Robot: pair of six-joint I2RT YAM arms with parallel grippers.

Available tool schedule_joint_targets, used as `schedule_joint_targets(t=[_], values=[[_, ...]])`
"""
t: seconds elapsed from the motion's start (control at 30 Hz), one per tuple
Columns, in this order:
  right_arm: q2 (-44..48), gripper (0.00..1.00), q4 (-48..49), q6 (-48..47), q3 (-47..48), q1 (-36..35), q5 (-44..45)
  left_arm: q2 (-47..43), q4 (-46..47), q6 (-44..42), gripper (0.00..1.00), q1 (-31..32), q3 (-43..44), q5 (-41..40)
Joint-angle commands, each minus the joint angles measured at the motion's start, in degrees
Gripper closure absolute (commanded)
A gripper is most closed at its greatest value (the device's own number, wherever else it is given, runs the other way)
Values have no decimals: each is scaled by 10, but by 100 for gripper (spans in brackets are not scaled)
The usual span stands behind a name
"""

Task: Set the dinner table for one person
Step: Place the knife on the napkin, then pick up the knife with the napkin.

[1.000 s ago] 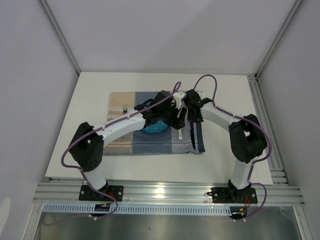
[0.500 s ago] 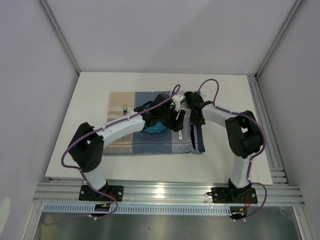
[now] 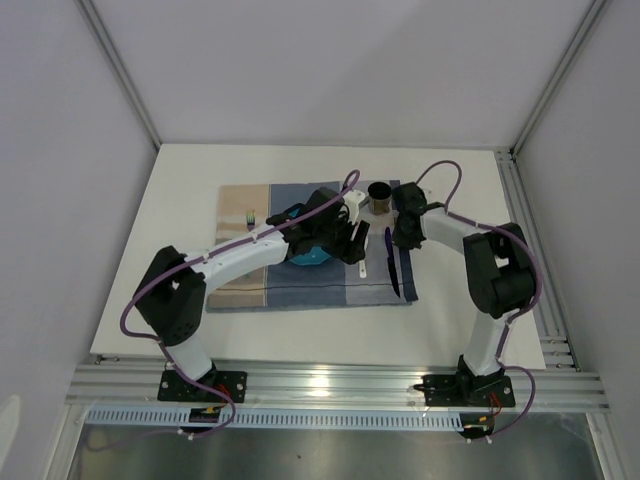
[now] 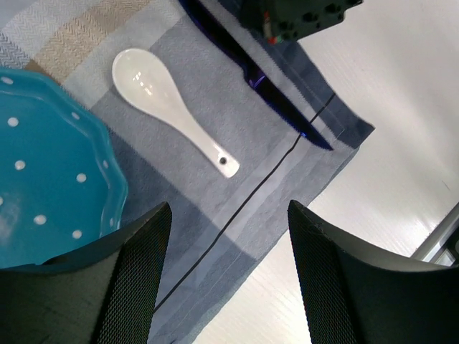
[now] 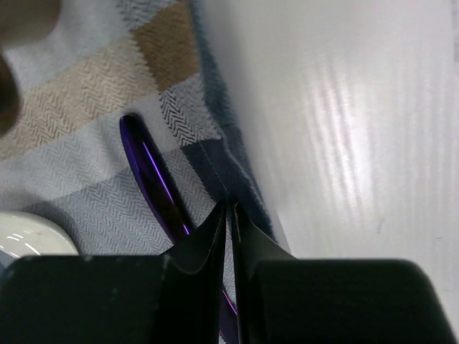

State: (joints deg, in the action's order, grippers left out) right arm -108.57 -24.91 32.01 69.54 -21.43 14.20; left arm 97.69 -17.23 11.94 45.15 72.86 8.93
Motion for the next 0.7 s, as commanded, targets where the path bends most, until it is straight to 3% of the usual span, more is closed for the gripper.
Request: schedule_joint_targets(t=[0.0,0.27,0.67], values=[[1,91,-43,9,-57,50,17,-32,13,-10,30,4,-2,-12],[43,91,-43,13,-91,38,4,-31,13,-12,30,4,-2,-10],[63,86,-73,-29,5,4,71,-18,13,-8,30,4,7,6]])
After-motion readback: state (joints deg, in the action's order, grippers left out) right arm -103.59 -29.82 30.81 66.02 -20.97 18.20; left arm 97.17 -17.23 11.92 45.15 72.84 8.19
